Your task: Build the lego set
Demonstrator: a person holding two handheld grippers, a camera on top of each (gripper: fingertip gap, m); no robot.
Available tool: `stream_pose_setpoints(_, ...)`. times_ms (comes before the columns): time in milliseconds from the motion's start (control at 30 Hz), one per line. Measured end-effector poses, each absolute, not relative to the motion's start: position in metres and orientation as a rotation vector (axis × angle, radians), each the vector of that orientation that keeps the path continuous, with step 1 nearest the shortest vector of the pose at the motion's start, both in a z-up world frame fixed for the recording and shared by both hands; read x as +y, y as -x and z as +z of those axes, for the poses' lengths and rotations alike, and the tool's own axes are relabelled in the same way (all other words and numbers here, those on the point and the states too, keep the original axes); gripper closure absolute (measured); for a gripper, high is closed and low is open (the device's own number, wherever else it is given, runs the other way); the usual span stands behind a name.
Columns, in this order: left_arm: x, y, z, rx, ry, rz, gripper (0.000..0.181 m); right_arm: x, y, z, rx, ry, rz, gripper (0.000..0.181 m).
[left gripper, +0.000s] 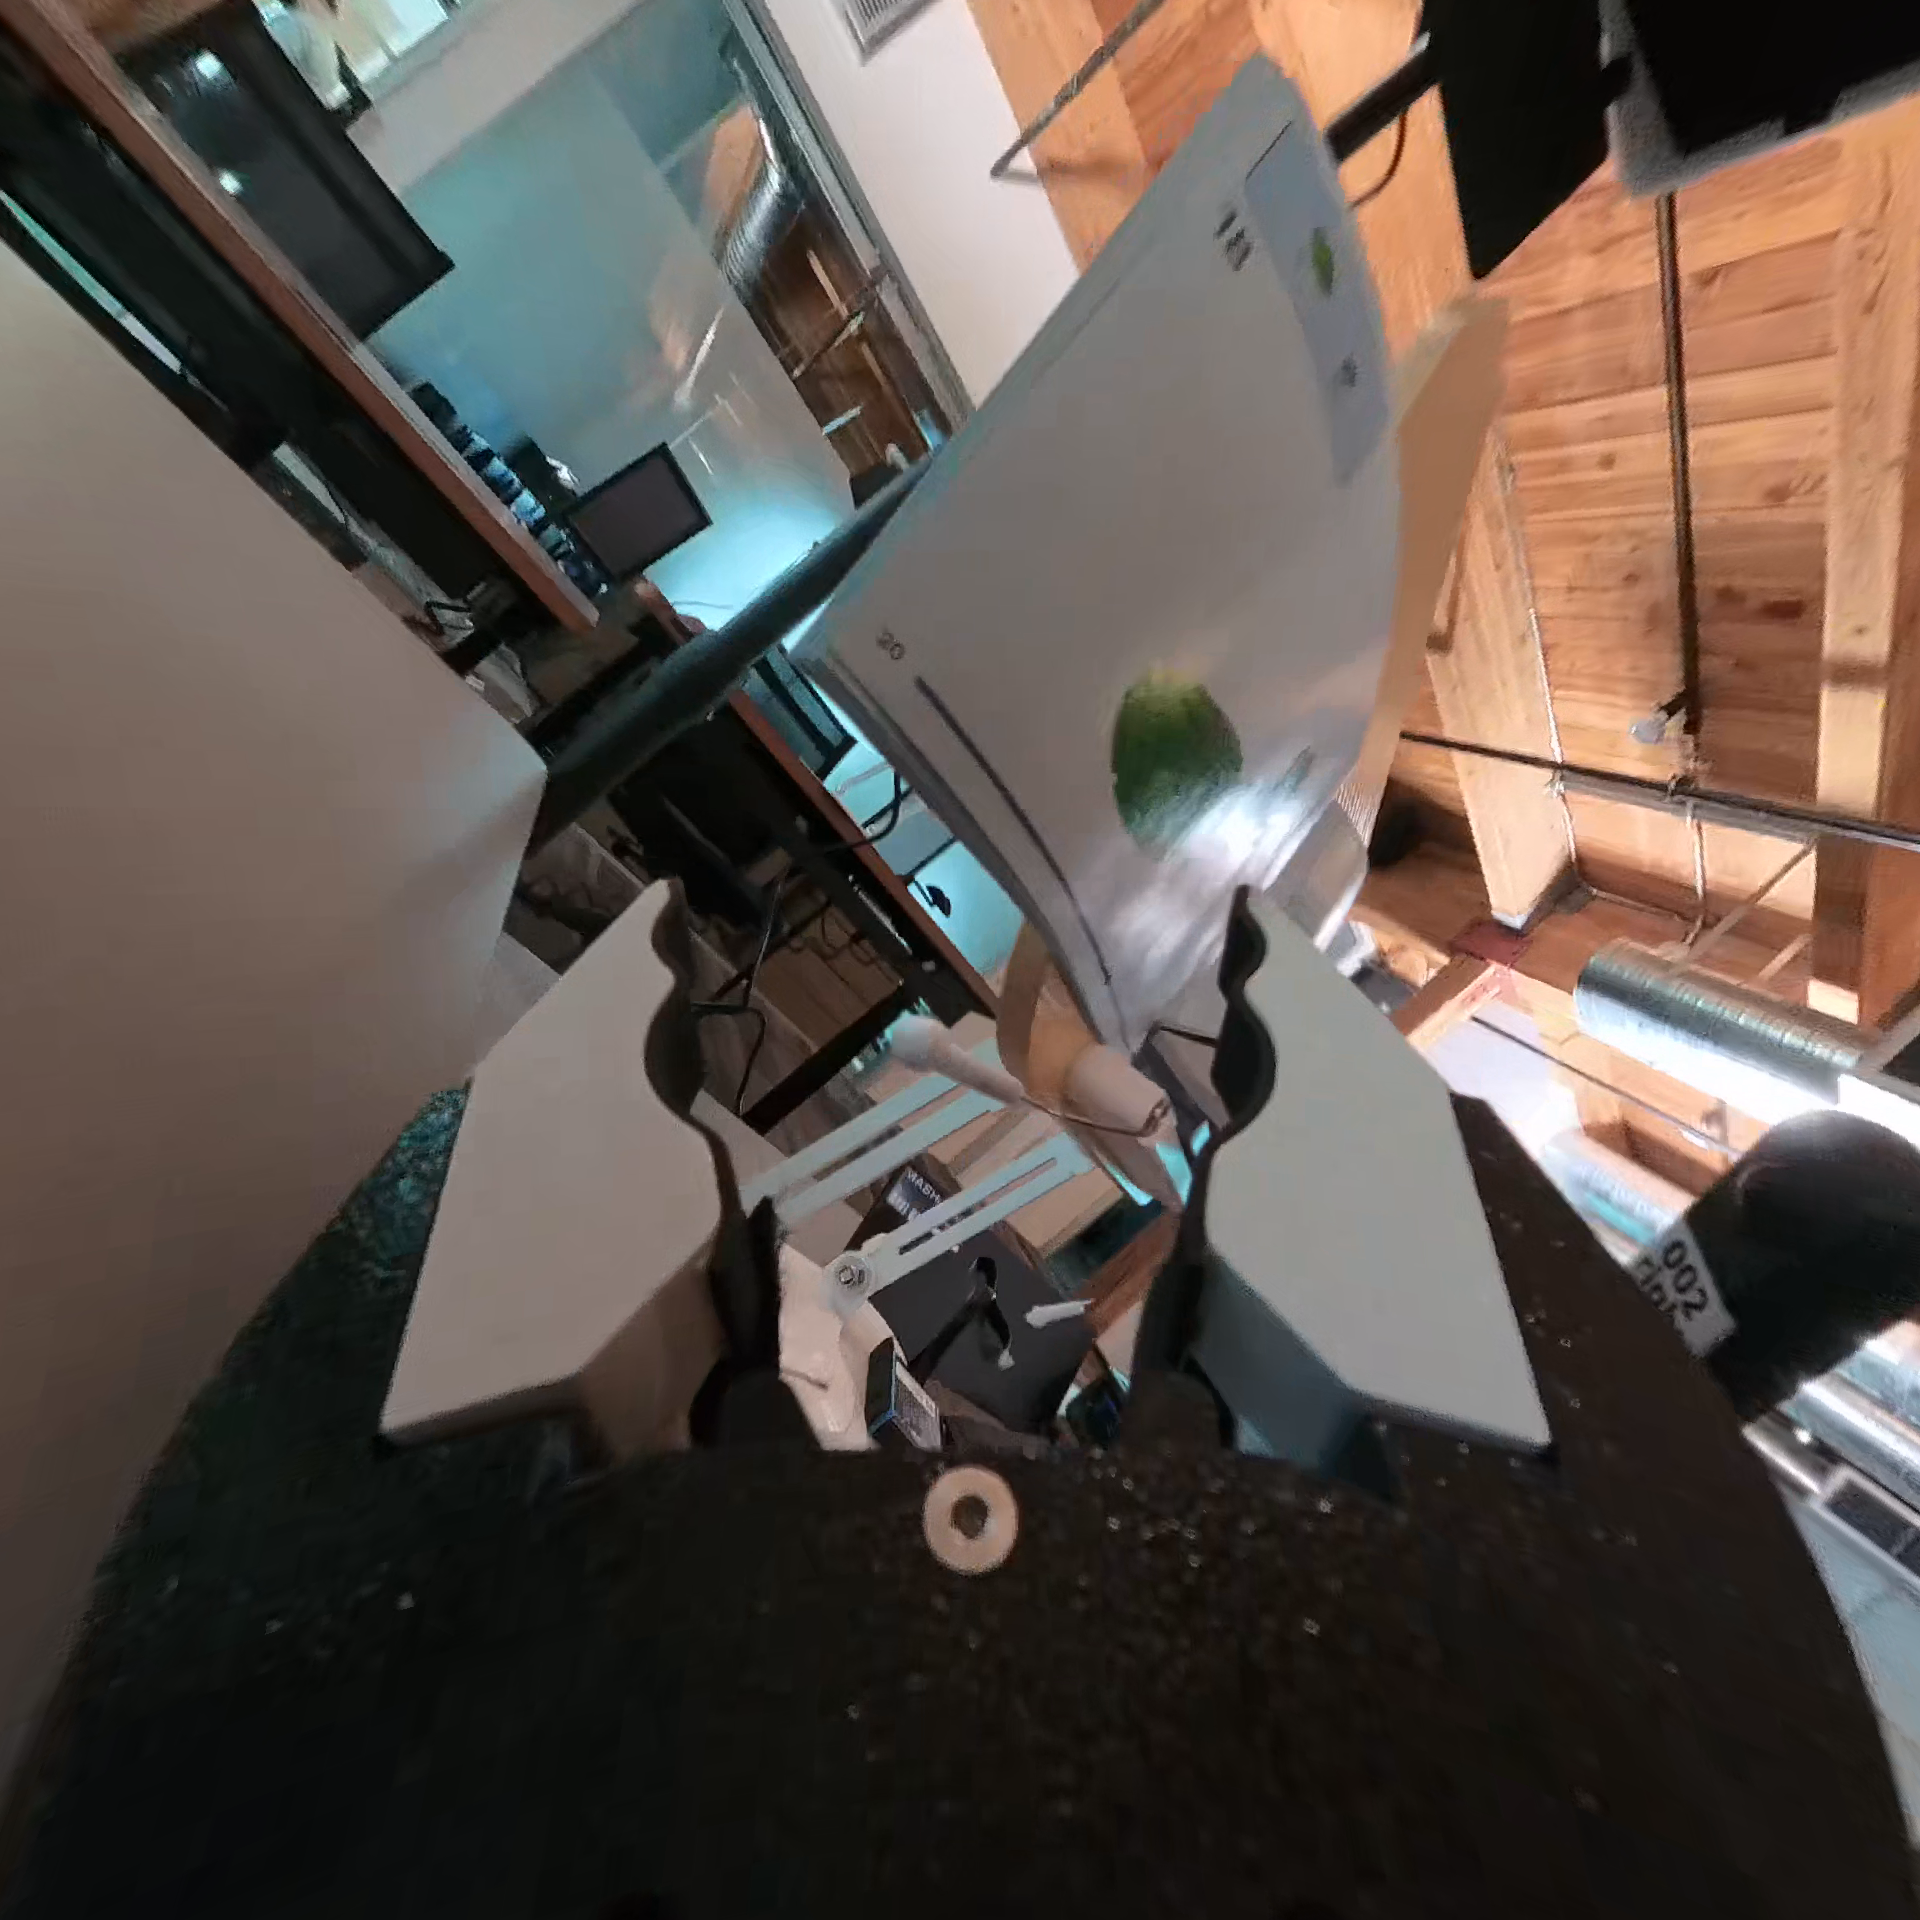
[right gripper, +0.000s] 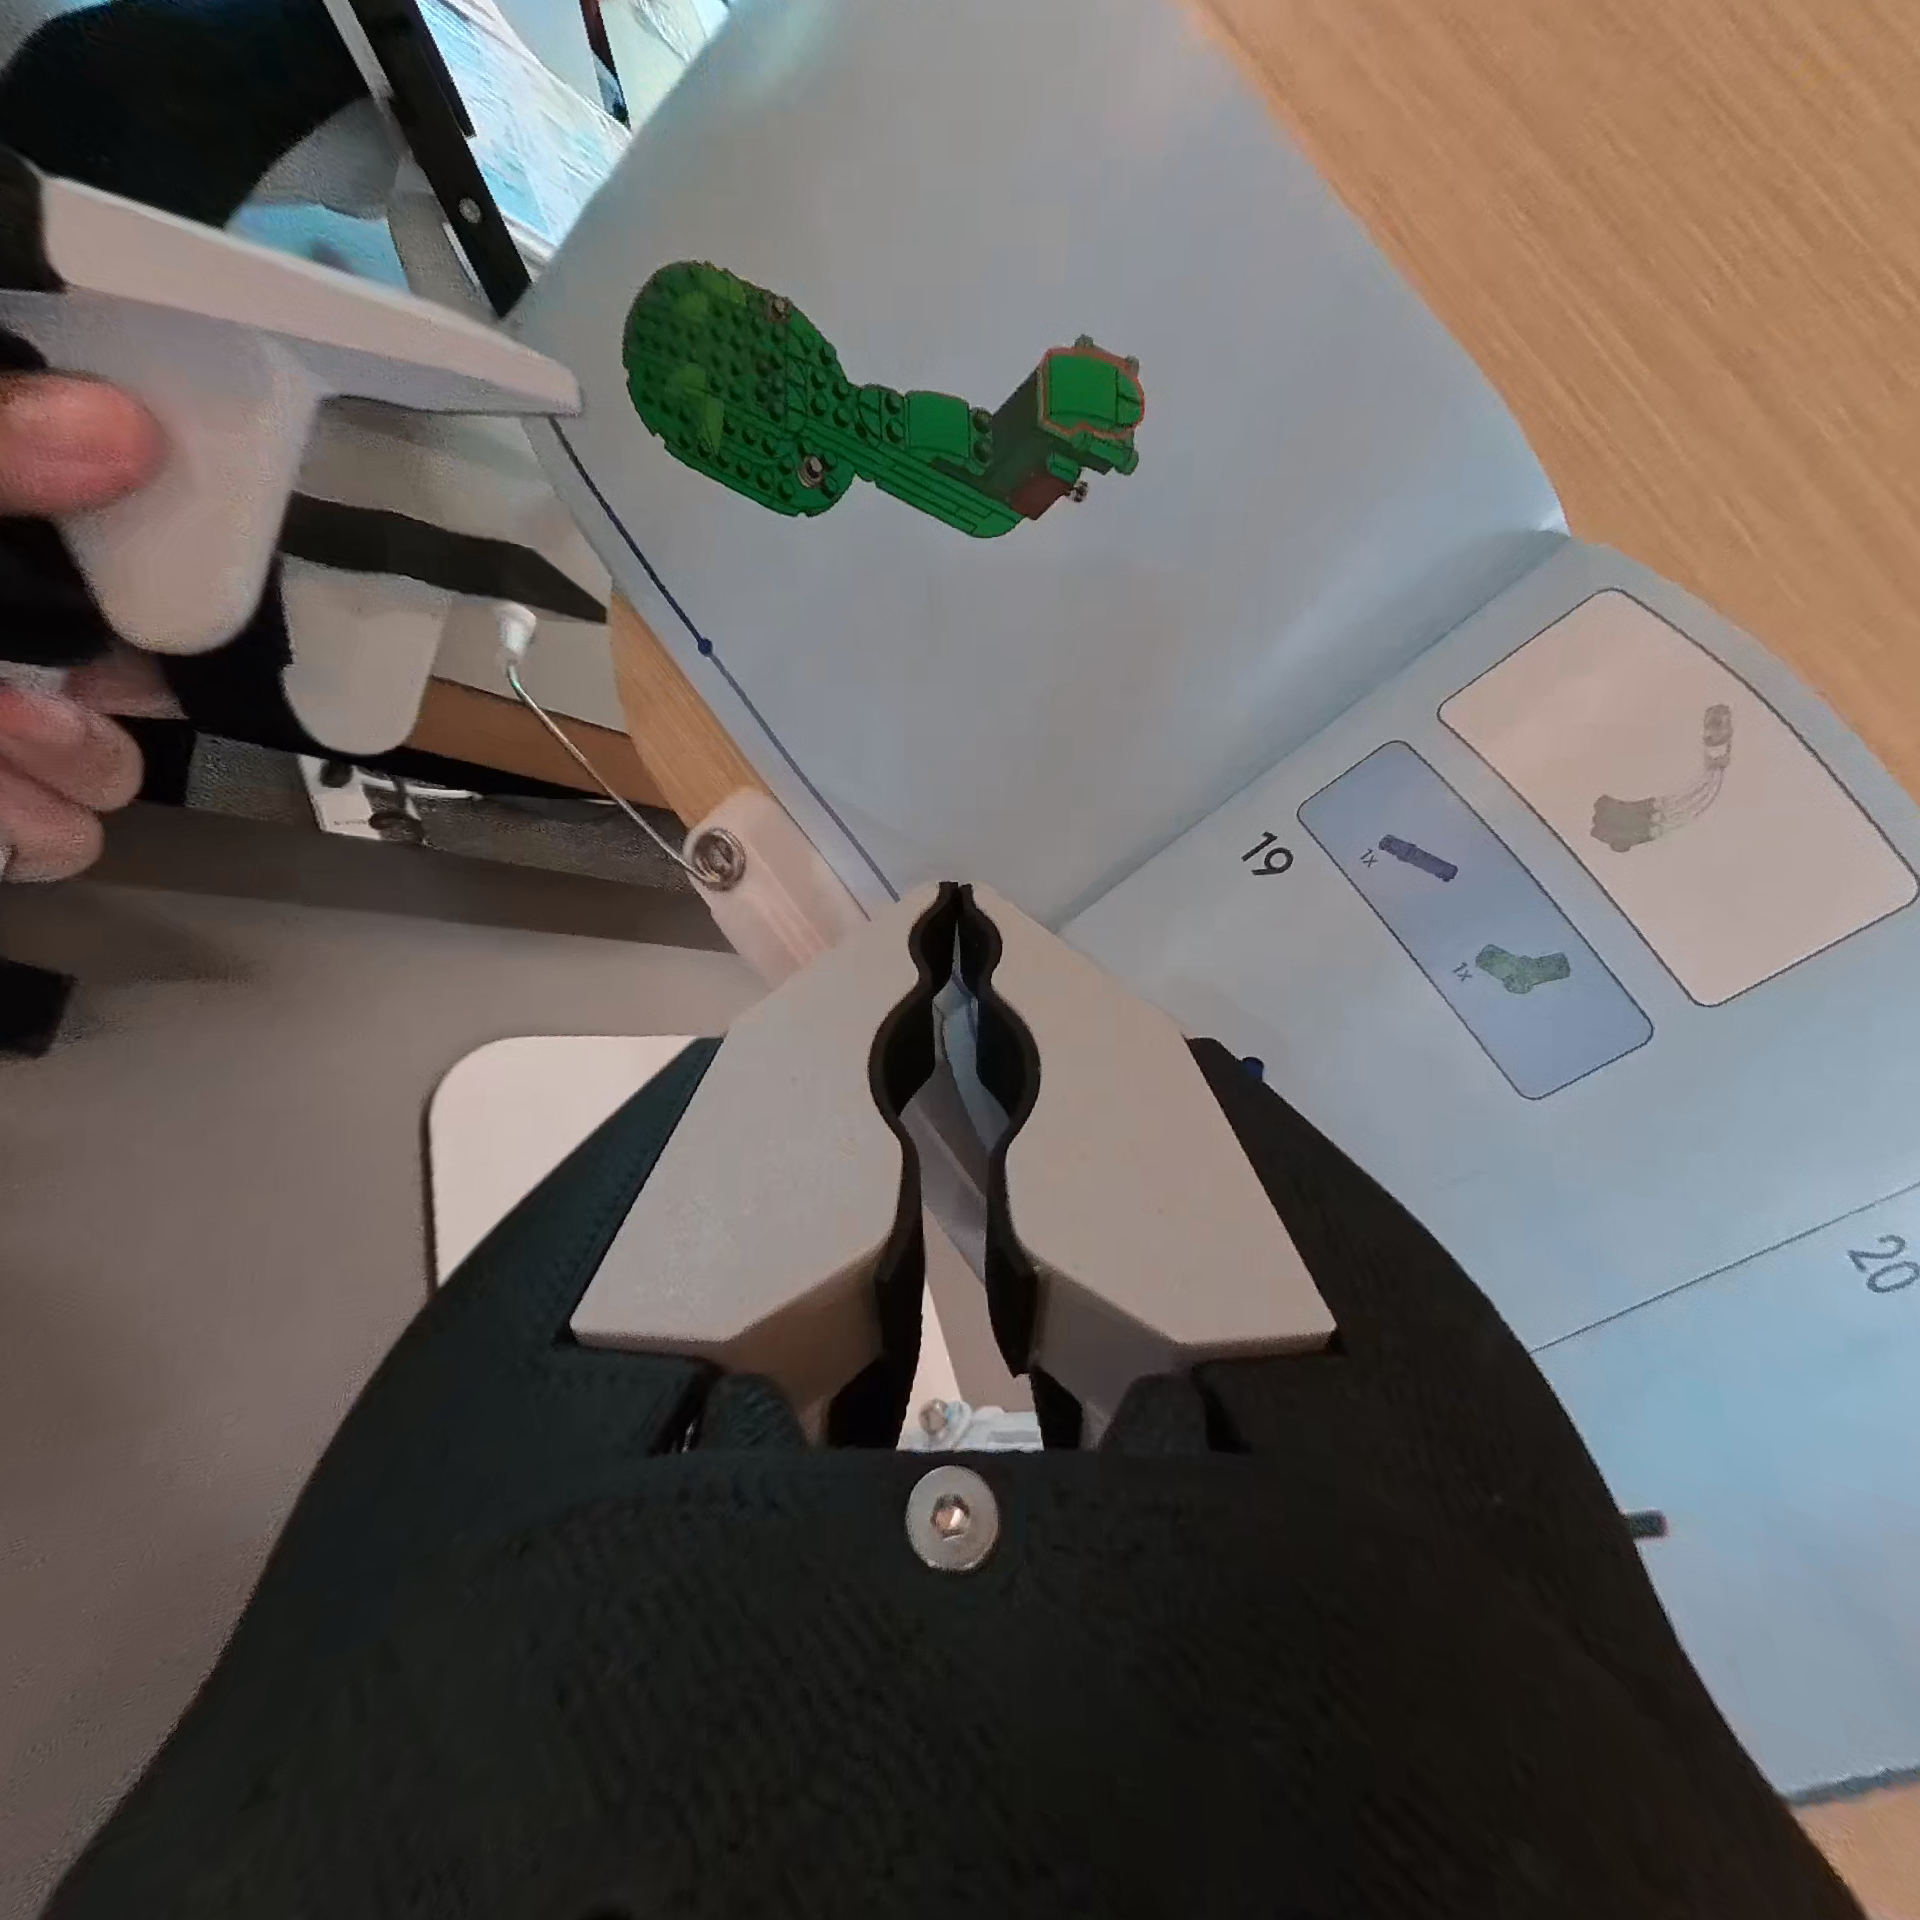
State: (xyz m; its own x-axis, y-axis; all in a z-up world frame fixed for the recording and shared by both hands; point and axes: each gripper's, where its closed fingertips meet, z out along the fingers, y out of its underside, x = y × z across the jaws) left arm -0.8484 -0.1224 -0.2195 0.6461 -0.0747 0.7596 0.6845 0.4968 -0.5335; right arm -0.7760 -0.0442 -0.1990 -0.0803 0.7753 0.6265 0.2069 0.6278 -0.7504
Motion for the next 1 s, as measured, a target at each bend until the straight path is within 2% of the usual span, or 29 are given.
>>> stream_pose_setpoints(100, -0.115, 0.847, -0.211, -0.689, 0.929, -0.526, 0.098, -0.037, 0.772, -0.199, -1.619, 0.827, 0.564, 0.181)
stream_pose_setpoints(200, -0.122, 0.845, -0.199, -0.633, 0.87, -0.504, 0.12, -0.029, 0.767, -0.199, -1.618, 0.833, 0.546, 0.181)
stream_pose_setpoints(267, -0.126, 0.841, -0.192, -0.594, 0.843, -0.493, 0.145, -0.023, 0.764, -0.198, -1.612, 0.834, 0.521, 0.181)
stream_pose_setpoints(333, -0.126, 0.834, -0.19, -0.54, 0.851, -0.466, 0.181, -0.02, 0.76, -0.192, -1.574, 0.821, 0.502, 0.174)
stream_pose_setpoints(400, -0.124, 0.835, -0.193, -0.548, 0.868, -0.442, 0.181, -0.044, 0.754, -0.176, -1.526, 0.639, 0.555, 0.165)
stream_pose_setpoints(467, -0.124, 0.835, -0.194, -0.545, 0.861, -0.432, 0.181, -0.089, 0.748, -0.183, -1.604, 0.365, 0.532, 0.164)
stream_pose_setpoints(633, -0.125, 0.835, -0.194, -0.533, 0.865, -0.41, 0.181, -0.118, 0.777, -0.242, -1.78, -0.005, -0.048, 0.153)
stream_pose_setpoints(800, -0.124, 0.832, -0.196, -0.516, 0.885, -0.395, 0.181, -0.109, 0.806, -0.248, -1.711, -0.069, -0.351, 0.16)
stream_pose_setpoints(867, -0.124, 0.833, -0.198, -0.525, 0.879, -0.386, 0.181, -0.11, 0.809, -0.238, -1.661, -0.032, -0.305, 0.181)
stream_pose_setpoints(1000, -0.124, 0.833, -0.198, -0.527, 0.892, -0.387, 0.181, -0.115, 0.805, -0.231, -1.653, 0.087, -0.024, 0.181)
